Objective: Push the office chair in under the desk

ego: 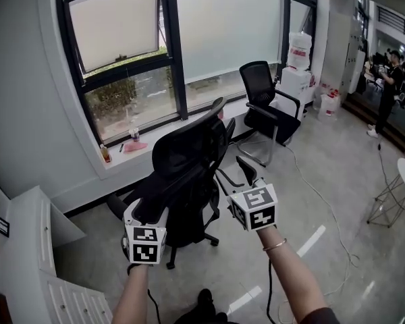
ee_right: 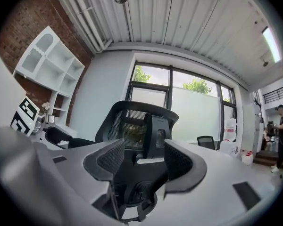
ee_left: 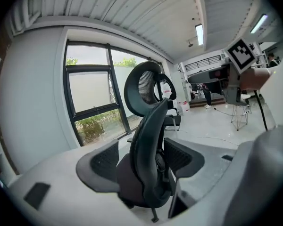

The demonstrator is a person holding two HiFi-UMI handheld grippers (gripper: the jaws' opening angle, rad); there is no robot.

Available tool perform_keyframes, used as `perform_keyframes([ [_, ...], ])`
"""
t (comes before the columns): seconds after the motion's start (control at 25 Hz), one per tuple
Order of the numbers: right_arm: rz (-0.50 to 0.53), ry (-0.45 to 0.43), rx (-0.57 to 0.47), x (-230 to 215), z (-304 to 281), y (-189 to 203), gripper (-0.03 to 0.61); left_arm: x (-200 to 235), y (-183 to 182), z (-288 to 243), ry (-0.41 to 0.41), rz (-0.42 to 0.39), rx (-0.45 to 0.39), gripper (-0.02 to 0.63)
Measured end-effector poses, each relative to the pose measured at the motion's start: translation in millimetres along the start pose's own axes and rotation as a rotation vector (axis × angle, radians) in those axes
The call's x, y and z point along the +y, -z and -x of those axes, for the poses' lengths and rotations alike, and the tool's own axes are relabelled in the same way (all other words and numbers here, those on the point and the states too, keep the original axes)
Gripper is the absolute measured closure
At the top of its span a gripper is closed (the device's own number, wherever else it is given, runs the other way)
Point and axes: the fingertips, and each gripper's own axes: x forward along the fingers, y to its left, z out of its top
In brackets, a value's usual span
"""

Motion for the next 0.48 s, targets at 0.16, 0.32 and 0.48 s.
perform_keyframes([
  [0.16,0.031,-0.004,0.038,-12.8,-39.8,-7.2,0.316,-0.3,-4.9,-11.1,0.037,-0.022,-0.032,0.331],
  [0.32,0.060,0.011,0.041,-27.4,-68.1,-13.7,0.305,-10.8,-6.4,-23.0,0.085,-0.056,-0.042,0.331],
  [0.48,0.060,0.007,0.086,-36.3,-91.7,-8.0,0.304,-11.8,-6.4,-35.1,0.114,-0.093,-0.040,0.345],
])
